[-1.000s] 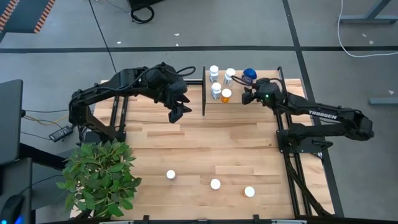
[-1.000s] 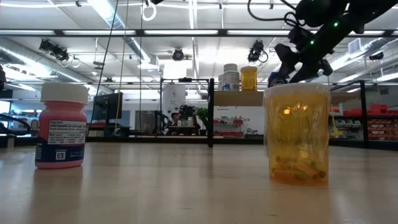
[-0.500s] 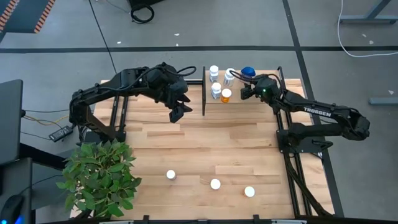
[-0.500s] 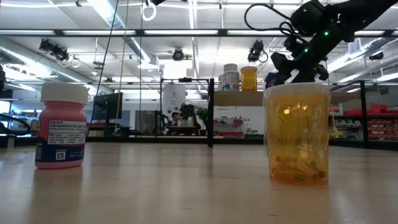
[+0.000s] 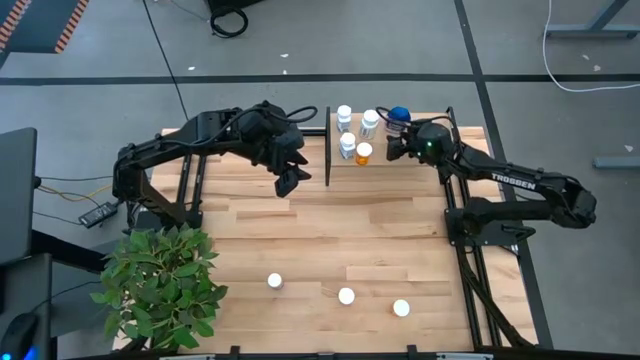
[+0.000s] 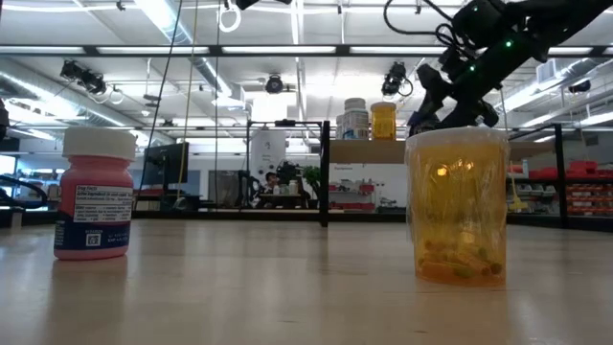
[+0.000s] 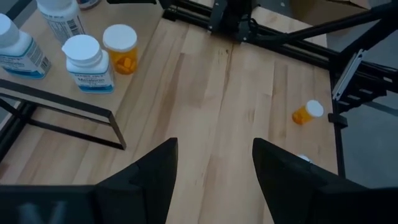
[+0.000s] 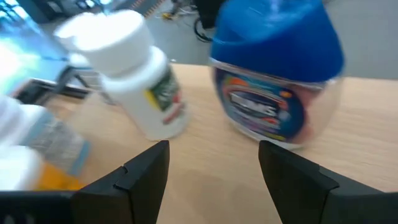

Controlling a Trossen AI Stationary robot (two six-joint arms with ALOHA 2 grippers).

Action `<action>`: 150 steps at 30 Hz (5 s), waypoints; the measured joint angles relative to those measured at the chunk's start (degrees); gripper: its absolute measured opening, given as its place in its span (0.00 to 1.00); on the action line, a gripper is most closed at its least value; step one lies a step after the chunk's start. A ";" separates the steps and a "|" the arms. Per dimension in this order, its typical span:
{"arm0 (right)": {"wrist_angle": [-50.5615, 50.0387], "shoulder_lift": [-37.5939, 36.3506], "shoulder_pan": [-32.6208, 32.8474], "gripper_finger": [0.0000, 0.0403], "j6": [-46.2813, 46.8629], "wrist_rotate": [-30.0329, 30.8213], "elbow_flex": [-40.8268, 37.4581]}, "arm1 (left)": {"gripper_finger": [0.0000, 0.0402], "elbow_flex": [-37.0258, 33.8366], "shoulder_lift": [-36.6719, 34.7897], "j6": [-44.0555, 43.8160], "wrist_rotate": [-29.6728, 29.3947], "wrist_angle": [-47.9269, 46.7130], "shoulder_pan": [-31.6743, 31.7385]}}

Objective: Pick and place medicine bottles onto shelf by color
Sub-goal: Adjust the medicine bottles on the shelf

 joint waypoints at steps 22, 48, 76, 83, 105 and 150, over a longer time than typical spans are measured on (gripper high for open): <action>16.80 1.65 2.30 0.63 15.19 -13.51 0.00 | 0.54 0.00 0.00 -0.02 -0.07 1.37 0.00; -21.78 18.57 1.36 0.63 0.69 -13.99 30.91 | 0.54 0.00 0.00 1.49 -0.82 2.09 0.08; -23.90 22.92 -0.83 0.63 5.82 -11.19 34.29 | 0.54 0.02 0.00 1.68 -0.92 2.10 0.11; -23.12 22.92 -1.98 0.63 6.14 -11.06 34.29 | 0.54 0.02 0.00 1.66 -0.92 2.08 0.11; -29.50 14.70 5.84 0.63 7.02 -13.63 34.25 | 0.54 0.09 0.00 1.07 -0.91 2.03 -0.72; -29.53 29.05 32.67 0.63 19.88 20.42 34.21 | 0.52 0.00 -1.90 8.76 -1.77 -0.62 3.86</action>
